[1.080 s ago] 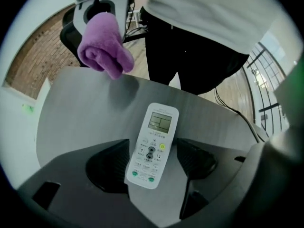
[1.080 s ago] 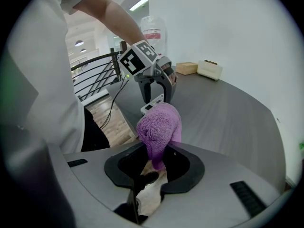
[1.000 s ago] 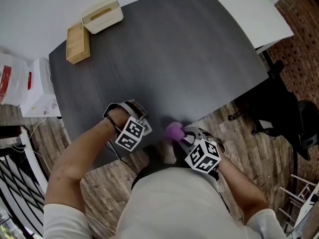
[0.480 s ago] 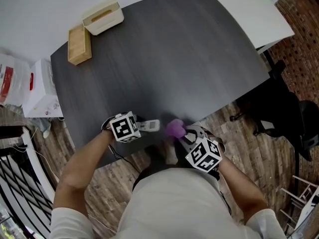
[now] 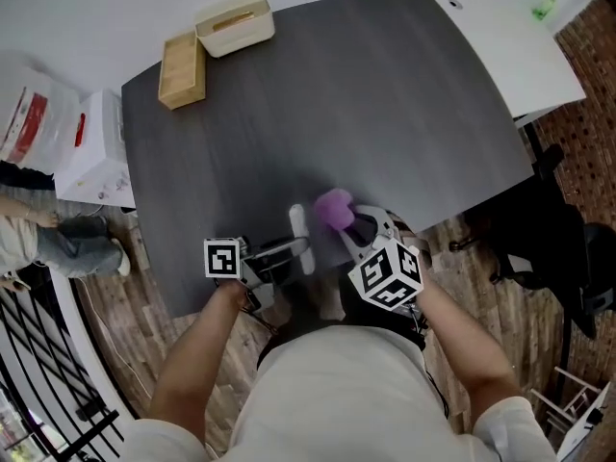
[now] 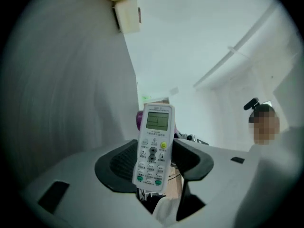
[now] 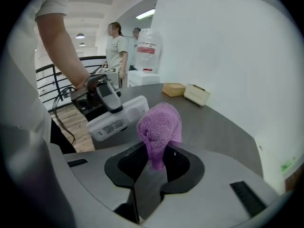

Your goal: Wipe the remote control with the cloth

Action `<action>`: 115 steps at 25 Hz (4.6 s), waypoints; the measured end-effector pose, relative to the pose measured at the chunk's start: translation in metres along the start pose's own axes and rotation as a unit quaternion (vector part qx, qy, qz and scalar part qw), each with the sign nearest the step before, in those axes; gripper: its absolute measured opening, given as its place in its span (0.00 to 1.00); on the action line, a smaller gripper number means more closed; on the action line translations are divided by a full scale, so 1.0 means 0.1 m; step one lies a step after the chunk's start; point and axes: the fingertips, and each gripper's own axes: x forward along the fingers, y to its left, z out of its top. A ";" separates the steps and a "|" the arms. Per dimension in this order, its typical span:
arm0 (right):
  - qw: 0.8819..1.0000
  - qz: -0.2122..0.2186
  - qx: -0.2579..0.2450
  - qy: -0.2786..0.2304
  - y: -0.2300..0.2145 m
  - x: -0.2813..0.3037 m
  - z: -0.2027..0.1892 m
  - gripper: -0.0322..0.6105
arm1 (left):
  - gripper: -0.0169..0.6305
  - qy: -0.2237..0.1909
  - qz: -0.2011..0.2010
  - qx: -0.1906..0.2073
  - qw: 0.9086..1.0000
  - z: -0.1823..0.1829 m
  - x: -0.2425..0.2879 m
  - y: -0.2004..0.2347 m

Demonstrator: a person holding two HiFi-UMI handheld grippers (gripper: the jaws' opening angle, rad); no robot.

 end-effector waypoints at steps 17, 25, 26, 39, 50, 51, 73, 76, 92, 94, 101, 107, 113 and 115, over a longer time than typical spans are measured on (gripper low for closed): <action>0.988 0.066 -0.134 -0.051 0.28 0.36 0.86 0.20 | 0.37 -0.045 -0.025 0.001 0.999 0.16 -0.23 -0.16; 0.983 0.095 -0.152 -0.050 0.40 0.31 0.80 0.20 | 0.37 -0.059 -0.032 0.011 0.998 0.35 -0.31 -0.20; 0.982 0.100 -0.152 -0.050 0.41 0.30 0.79 0.20 | 0.37 -0.057 -0.034 0.013 0.998 0.35 -0.31 -0.21; 0.986 0.100 -0.121 -0.049 0.43 0.21 0.68 0.20 | 0.37 -0.093 -0.053 0.008 0.994 0.41 -0.29 -0.21; 0.989 0.101 -0.102 -0.046 0.49 0.16 0.58 0.20 | 0.37 -0.167 -0.070 -0.017 0.983 0.55 -0.36 -0.17; 0.988 0.102 -0.106 -0.044 0.50 0.16 0.57 0.20 | 0.37 -0.172 -0.068 -0.018 0.983 0.56 -0.37 -0.15; 0.971 0.216 -0.106 0.008 1.12 -0.08 -0.06 0.20 | 0.37 -0.144 0.353 0.047 0.923 0.80 -0.96 0.71; 0.974 0.208 -0.092 0.004 1.01 -0.10 -0.08 0.20 | 0.37 -0.113 0.445 0.058 0.887 0.85 -1.13 0.82; 0.991 0.076 0.106 -0.001 -0.53 -0.12 -0.33 0.20 | 0.37 -0.088 0.608 0.003 0.789 1.15 -1.60 1.26; 0.991 0.074 0.114 0.001 -0.59 -0.12 -0.37 0.20 | 0.37 -0.091 0.618 0.000 0.781 1.16 -1.60 1.28; 0.988 0.070 0.134 -0.002 -0.72 -0.06 -0.39 0.20 | 0.37 -0.126 0.620 -0.019 0.774 1.22 -1.56 1.28; 0.986 0.083 0.144 -0.017 -0.74 0.03 -0.21 0.20 | 0.37 -0.124 0.612 -0.004 0.781 1.21 -1.47 1.25; 0.985 0.108 0.127 -0.033 -0.58 0.16 0.07 0.20 | 0.41 -0.125 0.589 0.007 0.798 1.18 -1.40 1.19; 0.985 0.115 0.121 -0.035 -0.53 0.19 0.14 0.20 | 0.41 -0.125 0.581 0.008 0.804 1.15 -1.39 1.19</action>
